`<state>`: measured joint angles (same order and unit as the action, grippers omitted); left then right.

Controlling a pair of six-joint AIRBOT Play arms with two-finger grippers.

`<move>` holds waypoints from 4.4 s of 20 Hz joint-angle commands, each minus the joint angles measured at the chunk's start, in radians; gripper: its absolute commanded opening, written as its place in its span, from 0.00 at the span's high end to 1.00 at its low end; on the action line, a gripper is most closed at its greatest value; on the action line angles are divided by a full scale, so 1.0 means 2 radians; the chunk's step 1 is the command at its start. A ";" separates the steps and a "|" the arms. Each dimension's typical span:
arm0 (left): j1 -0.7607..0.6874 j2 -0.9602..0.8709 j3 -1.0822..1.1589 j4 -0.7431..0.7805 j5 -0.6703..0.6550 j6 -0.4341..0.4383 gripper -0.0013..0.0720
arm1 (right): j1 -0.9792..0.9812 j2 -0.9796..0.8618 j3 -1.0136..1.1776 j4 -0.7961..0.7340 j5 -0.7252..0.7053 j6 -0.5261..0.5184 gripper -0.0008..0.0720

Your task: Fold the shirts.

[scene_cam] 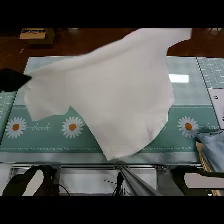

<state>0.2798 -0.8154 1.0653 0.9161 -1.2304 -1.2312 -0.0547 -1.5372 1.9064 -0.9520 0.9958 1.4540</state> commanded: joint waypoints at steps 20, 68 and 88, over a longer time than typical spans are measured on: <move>-0.072 -0.142 -0.084 -0.017 0.082 0.047 0.96 | -0.216 0.060 -0.084 -0.185 0.313 -0.036 0.51; 0.107 0.033 0.253 -0.283 0.113 0.067 0.96 | -0.180 0.421 -0.220 0.233 -0.004 -0.028 0.96; 0.048 0.053 -0.054 -0.034 0.017 -0.027 0.96 | -0.199 0.208 -0.154 -0.034 0.420 0.015 0.96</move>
<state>0.3805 -0.6292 1.1210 0.9997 -1.2903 -1.3666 -0.5171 -0.9916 1.6222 -0.9844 1.7821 1.4895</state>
